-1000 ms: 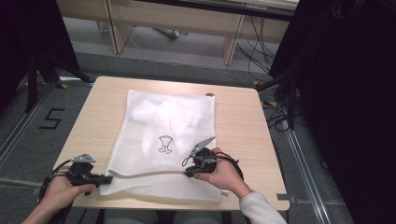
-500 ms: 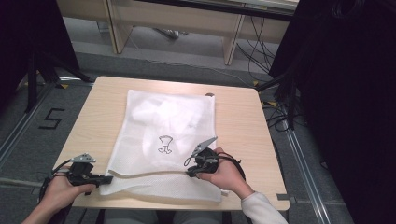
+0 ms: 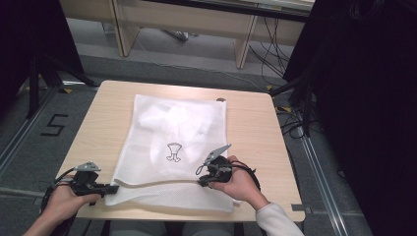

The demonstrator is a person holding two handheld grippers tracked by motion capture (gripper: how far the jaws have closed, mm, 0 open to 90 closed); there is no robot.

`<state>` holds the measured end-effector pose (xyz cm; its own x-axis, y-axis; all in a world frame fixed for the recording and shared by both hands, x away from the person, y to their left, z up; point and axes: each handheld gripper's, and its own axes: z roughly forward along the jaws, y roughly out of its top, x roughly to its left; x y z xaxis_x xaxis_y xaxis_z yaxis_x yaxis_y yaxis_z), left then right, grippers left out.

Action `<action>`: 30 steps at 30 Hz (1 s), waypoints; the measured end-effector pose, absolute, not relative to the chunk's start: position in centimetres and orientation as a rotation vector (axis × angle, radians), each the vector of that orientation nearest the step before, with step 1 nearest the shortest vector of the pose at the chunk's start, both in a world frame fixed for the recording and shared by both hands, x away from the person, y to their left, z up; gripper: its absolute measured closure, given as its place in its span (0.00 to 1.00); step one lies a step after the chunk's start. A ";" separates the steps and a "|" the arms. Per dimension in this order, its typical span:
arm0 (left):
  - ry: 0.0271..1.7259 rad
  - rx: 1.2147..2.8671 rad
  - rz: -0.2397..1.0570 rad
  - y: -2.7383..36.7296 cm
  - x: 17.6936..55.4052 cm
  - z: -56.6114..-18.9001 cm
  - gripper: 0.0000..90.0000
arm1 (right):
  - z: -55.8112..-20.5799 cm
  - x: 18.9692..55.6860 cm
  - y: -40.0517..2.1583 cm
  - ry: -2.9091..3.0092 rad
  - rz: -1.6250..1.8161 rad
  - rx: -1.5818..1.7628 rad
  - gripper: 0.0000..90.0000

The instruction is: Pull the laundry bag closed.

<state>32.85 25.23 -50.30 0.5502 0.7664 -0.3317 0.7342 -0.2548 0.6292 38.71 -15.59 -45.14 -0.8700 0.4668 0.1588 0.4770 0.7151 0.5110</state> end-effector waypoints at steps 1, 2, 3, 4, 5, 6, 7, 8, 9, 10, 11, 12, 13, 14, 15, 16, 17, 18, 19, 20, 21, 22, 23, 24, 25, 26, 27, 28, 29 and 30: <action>1.206 2.017 0.053 25.2 32.9 -50.3 0.95 | -45.1 38.7 -15.6 -2.890 -0.871 -0.794 0.92; 1.195 2.039 0.049 25.4 32.9 -50.2 0.95 | -45.1 38.7 -15.6 -2.891 -0.871 -0.798 0.92; 1.181 2.083 0.035 25.6 33.0 -50.1 0.95 | -45.2 38.7 -15.6 -2.888 -0.876 -0.795 0.92; 1.185 2.075 0.038 25.5 33.0 -50.1 0.95 | -45.2 38.7 -15.6 -2.889 -0.877 -0.796 0.92; 1.206 2.038 0.038 25.3 32.9 -50.2 0.95 | -45.2 38.7 -15.6 -2.889 -0.877 -0.796 0.92; 1.205 2.018 0.052 25.2 32.9 -50.3 0.95 | -45.1 38.7 -15.7 -2.885 -0.871 -0.795 0.92; 1.206 2.033 0.044 25.3 32.9 -50.2 0.95 | -45.1 38.7 -15.7 -2.885 -0.871 -0.795 0.92; 1.206 2.027 0.048 25.3 32.9 -50.2 0.95 | -45.1 38.7 -15.8 -2.883 -0.863 -0.809 0.92; 1.205 2.017 0.053 25.2 32.9 -50.3 0.95 | -45.1 38.7 -15.9 -2.892 -0.872 -0.803 0.92; 1.204 2.029 0.044 25.3 32.9 -50.2 0.95 | -45.1 38.7 -15.9 -2.887 -0.871 -0.797 0.92; 1.179 2.085 0.036 25.6 33.0 -50.1 0.95 | -45.1 38.7 -16.0 -2.889 -0.873 -0.795 0.92; 1.189 2.067 0.038 25.5 32.9 -50.1 0.95 | -45.2 38.8 -16.0 -2.886 -0.877 -0.792 0.92; 1.182 2.078 0.038 25.6 33.0 -50.1 0.95 | -45.2 38.8 -16.1 -2.888 -0.884 -0.788 0.92; 1.206 2.038 0.037 25.3 32.9 -50.2 0.95 | -45.1 38.7 -16.2 -2.889 -0.877 -0.813 0.92; 1.182 2.081 0.039 25.6 33.0 -50.1 0.95 | -45.2 38.7 -16.2 -2.883 -0.883 -0.801 0.92; 1.192 2.064 0.039 25.5 32.9 -50.1 0.95 | -45.2 38.7 -16.2 -2.885 -0.880 -0.796 0.92; 1.192 2.064 0.038 25.5 32.9 -50.1 0.95 | -45.2 38.7 -16.3 -2.880 -0.878 -0.805 0.92; 1.182 2.073 0.042 25.5 33.0 -50.1 0.95 | -45.1 38.7 -16.4 -2.888 -0.873 -0.805 0.92; 1.207 2.038 0.039 25.3 32.9 -50.2 0.95 | -45.1 38.7 -16.4 -2.888 -0.873 -0.805 0.92; 1.203 2.020 0.049 25.2 32.9 -50.3 0.95 | -45.2 38.8 -16.5 -2.882 -0.884 -0.791 0.92; 1.180 2.078 0.041 25.6 33.0 -50.1 0.95 | -45.2 38.7 -16.5 -2.882 -0.880 -0.798 0.92; 1.207 2.039 0.038 25.3 32.9 -50.2 0.95 | -45.1 38.7 -16.5 -2.887 -0.876 -0.808 0.92; 1.209 2.035 0.044 25.3 32.9 -50.2 0.95 | -45.1 38.6 -16.6 -2.881 -0.874 -0.819 0.92; 1.204 2.019 0.049 25.2 32.9 -50.3 0.95 | -45.1 38.6 -16.6 -2.881 -0.874 -0.819 0.92; 1.183 2.081 0.043 25.6 33.0 -50.1 0.95 | -45.2 38.7 -16.7 -2.877 -0.888 -0.805 0.92; 1.185 2.075 0.045 25.5 32.9 -50.1 0.95 | -45.2 38.6 -16.7 -2.883 -0.879 -0.819 0.92; 1.184 2.076 0.039 25.5 33.0 -50.1 0.95 | -45.2 38.6 -16.8 -2.879 -0.880 -0.825 0.92; 1.208 2.039 0.039 25.3 32.9 -50.2 0.95 | -45.2 38.6 -16.8 -2.882 -0.876 -0.829 0.92; 1.195 2.059 0.038 25.4 32.9 -50.2 0.95 | -45.2 38.6 -16.8 -2.880 -0.876 -0.829 0.92; 1.183 2.079 0.043 25.5 32.9 -50.1 0.95 | -45.1 38.6 -16.9 -2.881 -0.870 -0.828 0.92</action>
<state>32.95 25.55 -50.11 0.5761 0.7564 -0.3097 0.7321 -0.3090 0.6071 38.57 -16.95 -45.10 -0.8590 0.4841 0.1665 0.4953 0.7038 0.5092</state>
